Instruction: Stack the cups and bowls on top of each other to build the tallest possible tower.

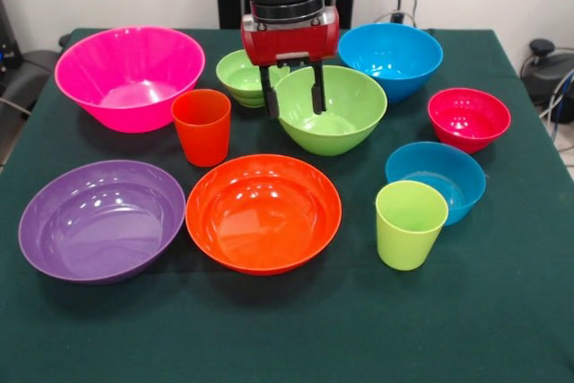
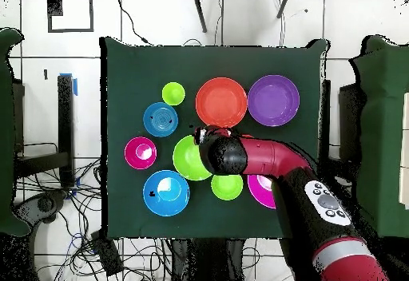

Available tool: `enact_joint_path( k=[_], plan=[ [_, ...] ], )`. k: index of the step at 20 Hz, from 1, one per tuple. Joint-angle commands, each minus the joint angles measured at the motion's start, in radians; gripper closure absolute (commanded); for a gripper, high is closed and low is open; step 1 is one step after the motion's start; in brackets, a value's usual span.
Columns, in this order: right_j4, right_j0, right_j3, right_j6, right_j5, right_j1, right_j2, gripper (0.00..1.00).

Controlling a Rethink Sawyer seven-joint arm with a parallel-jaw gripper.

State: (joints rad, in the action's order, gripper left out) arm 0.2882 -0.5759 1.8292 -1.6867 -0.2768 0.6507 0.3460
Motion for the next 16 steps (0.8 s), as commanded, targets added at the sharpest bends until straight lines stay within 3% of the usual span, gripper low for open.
enact_joint_path(
  k=[1,7,16],
  plan=[
    [0.085,0.003,-0.061,0.091,-0.105,-0.039,0.071,0.00],
    [0.075,0.038,-0.032,0.031,-0.081,-0.008,0.040,0.00],
    [0.010,0.189,0.065,-0.147,-0.041,0.097,-0.077,0.00]
  ],
)
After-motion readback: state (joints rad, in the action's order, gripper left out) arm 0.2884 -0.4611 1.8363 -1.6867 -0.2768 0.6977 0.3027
